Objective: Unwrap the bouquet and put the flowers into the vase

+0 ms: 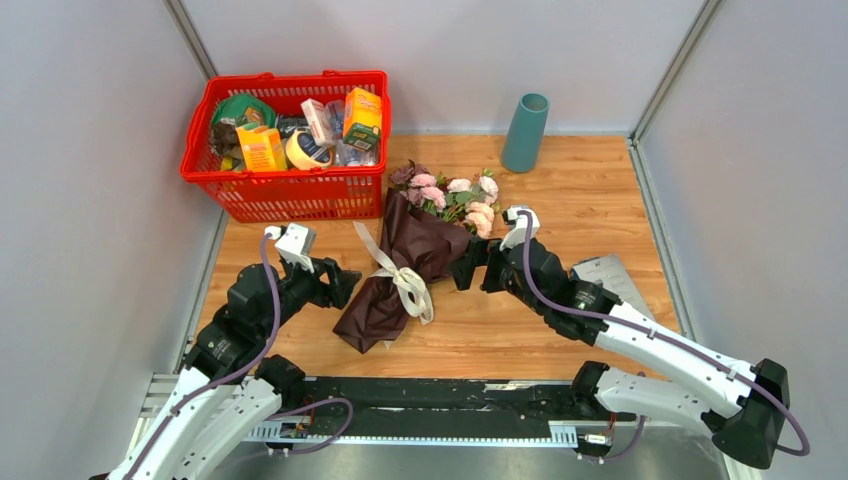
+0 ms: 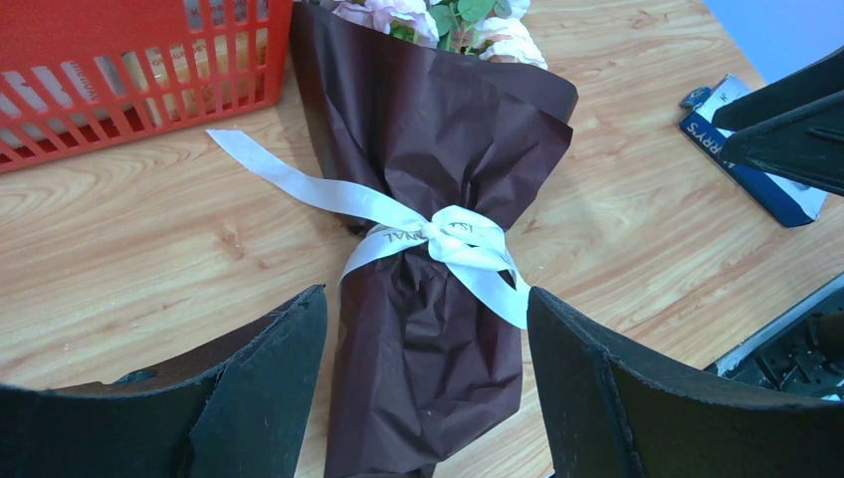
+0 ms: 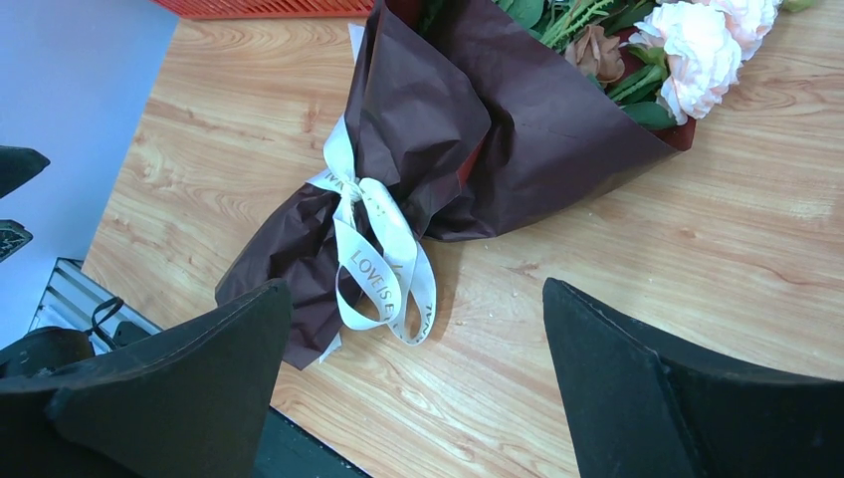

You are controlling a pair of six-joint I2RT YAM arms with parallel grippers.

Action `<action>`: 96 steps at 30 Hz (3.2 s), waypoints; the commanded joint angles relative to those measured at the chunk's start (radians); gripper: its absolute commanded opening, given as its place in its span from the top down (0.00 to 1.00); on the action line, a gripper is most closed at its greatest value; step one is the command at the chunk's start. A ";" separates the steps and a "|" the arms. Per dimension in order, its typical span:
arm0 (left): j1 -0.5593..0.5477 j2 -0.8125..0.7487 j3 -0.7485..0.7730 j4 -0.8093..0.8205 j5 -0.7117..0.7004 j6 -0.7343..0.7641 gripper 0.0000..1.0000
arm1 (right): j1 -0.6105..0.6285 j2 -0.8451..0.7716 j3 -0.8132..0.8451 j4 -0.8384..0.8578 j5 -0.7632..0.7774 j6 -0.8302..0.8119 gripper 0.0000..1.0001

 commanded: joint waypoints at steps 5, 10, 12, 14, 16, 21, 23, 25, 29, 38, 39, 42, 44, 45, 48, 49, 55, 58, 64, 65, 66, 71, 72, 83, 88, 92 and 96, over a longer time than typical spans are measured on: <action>-0.001 0.007 0.011 0.031 -0.010 0.000 0.20 | -0.003 -0.016 0.023 0.064 -0.002 -0.016 0.00; -0.003 0.032 0.009 0.019 -0.010 -0.020 0.21 | -0.003 -0.011 0.022 0.100 0.042 -0.016 0.00; -0.003 0.056 0.012 0.005 -0.061 -0.043 0.21 | -0.003 -0.005 0.011 0.130 0.049 -0.004 0.00; -0.001 0.087 0.024 -0.018 -0.079 -0.066 0.23 | -0.001 0.012 0.000 0.156 0.049 0.024 0.00; -0.001 0.127 0.043 -0.050 -0.106 -0.097 0.24 | -0.001 0.033 -0.015 0.205 0.010 0.038 0.00; -0.001 0.229 0.046 -0.095 -0.121 -0.208 0.25 | -0.001 0.097 -0.121 0.471 -0.169 -0.045 0.16; -0.001 0.251 0.022 -0.081 -0.083 -0.251 0.26 | -0.003 0.145 -0.139 0.516 -0.238 -0.072 0.24; -0.001 0.259 -0.012 -0.054 -0.041 -0.287 0.27 | -0.003 0.194 -0.137 0.533 -0.322 -0.088 0.31; -0.001 0.245 -0.107 0.038 0.019 -0.371 0.28 | -0.001 0.295 -0.098 0.536 -0.398 -0.097 0.36; -0.001 0.203 -0.322 0.205 0.083 -0.577 0.36 | -0.003 0.519 0.099 0.541 -0.340 -0.123 0.43; -0.003 0.193 -0.334 0.212 0.086 -0.600 0.38 | -0.003 0.548 0.126 0.536 -0.337 -0.129 0.43; -0.003 0.171 -0.377 0.219 0.098 -0.623 0.44 | -0.001 0.630 0.207 0.515 -0.315 -0.154 0.47; -0.001 0.156 -0.393 0.222 0.117 -0.632 0.46 | -0.003 0.679 0.256 0.493 -0.306 -0.174 0.49; -0.001 0.150 -0.396 0.221 0.124 -0.632 0.46 | -0.003 0.697 0.276 0.487 -0.303 -0.184 0.50; -0.001 0.134 -0.402 0.204 0.131 -0.634 0.47 | -0.003 0.748 0.322 0.478 -0.239 -0.229 0.51; -0.001 0.127 -0.407 0.197 0.132 -0.637 0.47 | -0.001 0.768 0.337 0.470 -0.214 -0.244 0.52; -0.003 0.041 -0.422 0.193 0.131 -0.676 0.47 | 0.015 0.886 0.425 0.418 -0.166 -0.329 0.56; -0.001 -0.013 -0.407 0.157 0.085 -0.686 0.47 | 0.046 0.927 0.462 0.378 -0.055 -0.367 0.59; -0.003 0.007 -0.339 0.057 -0.036 -0.658 0.44 | 0.137 1.007 0.500 0.386 0.111 -0.490 0.57; -0.001 0.016 -0.328 0.046 -0.043 -0.655 0.44 | 0.152 1.022 0.508 0.384 0.145 -0.507 0.57; -0.001 0.036 -0.321 0.035 -0.056 -0.649 0.44 | 0.163 1.033 0.512 0.384 0.179 -0.520 0.58; -0.003 0.078 -0.325 0.035 -0.057 -0.643 0.44 | 0.175 1.050 0.506 0.377 0.236 -0.525 0.59; -0.001 0.078 -0.333 0.046 -0.047 -0.641 0.43 | 0.175 1.050 0.506 0.377 0.236 -0.527 0.60; -0.001 0.076 -0.403 0.095 -0.032 -0.637 0.43 | 0.175 0.997 0.509 0.374 0.230 -0.485 0.94; -0.003 0.091 -0.414 0.120 -0.026 -0.630 0.43 | 0.175 0.975 0.506 0.369 0.213 -0.458 1.00; -0.001 0.110 -0.419 0.143 -0.020 -0.620 0.44 | 0.175 0.955 0.503 0.367 0.200 -0.432 1.00; -0.001 0.116 -0.433 0.170 0.017 -0.620 0.45 | 0.170 0.931 0.502 0.367 0.161 -0.389 1.00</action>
